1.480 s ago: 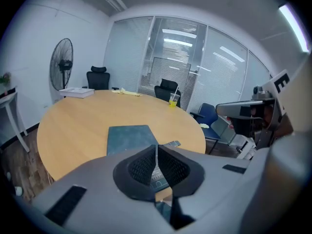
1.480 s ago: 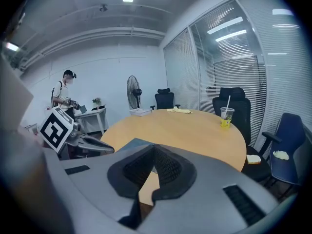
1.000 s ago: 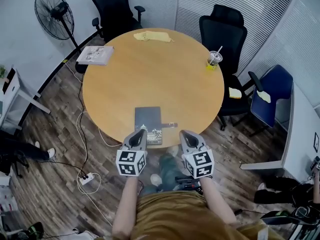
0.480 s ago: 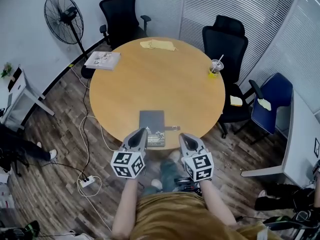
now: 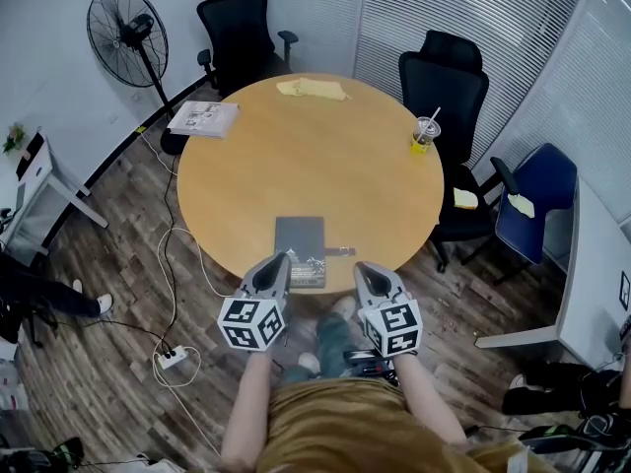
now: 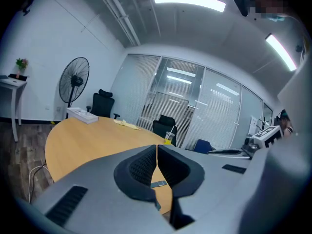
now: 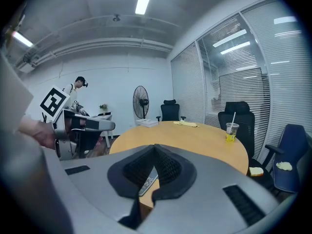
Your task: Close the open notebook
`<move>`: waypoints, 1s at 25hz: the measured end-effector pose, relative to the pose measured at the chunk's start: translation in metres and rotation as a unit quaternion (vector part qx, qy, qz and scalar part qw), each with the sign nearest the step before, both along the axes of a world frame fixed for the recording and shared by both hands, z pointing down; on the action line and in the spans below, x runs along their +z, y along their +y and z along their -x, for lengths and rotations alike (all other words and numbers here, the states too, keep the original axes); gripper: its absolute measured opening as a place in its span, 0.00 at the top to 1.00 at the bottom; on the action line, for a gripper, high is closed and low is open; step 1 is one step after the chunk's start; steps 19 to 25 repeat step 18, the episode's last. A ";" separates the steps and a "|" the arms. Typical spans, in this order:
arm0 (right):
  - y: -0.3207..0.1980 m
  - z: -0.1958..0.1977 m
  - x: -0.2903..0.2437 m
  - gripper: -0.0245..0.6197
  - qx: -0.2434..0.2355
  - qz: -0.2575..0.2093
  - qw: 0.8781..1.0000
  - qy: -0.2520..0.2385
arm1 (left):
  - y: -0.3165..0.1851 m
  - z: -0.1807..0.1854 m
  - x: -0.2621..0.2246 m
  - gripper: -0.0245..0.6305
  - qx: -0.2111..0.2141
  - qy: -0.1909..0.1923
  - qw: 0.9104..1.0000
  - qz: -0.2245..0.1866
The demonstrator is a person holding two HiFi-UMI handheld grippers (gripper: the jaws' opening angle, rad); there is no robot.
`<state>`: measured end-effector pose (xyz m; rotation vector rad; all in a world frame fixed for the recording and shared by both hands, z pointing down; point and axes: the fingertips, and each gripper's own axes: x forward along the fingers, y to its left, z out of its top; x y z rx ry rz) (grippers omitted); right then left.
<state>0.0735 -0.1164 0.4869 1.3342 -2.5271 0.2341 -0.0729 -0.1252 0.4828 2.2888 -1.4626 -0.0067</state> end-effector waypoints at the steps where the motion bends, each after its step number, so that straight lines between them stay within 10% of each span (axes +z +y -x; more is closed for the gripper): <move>1: 0.000 0.000 0.000 0.95 0.000 0.000 1.000 0.000 | 0.000 0.001 0.000 0.92 -0.001 0.001 1.000 0.000; 25: -0.009 0.006 0.004 0.95 -0.002 0.005 1.000 0.000 | -0.009 0.000 0.008 0.92 0.006 0.002 1.000 0.008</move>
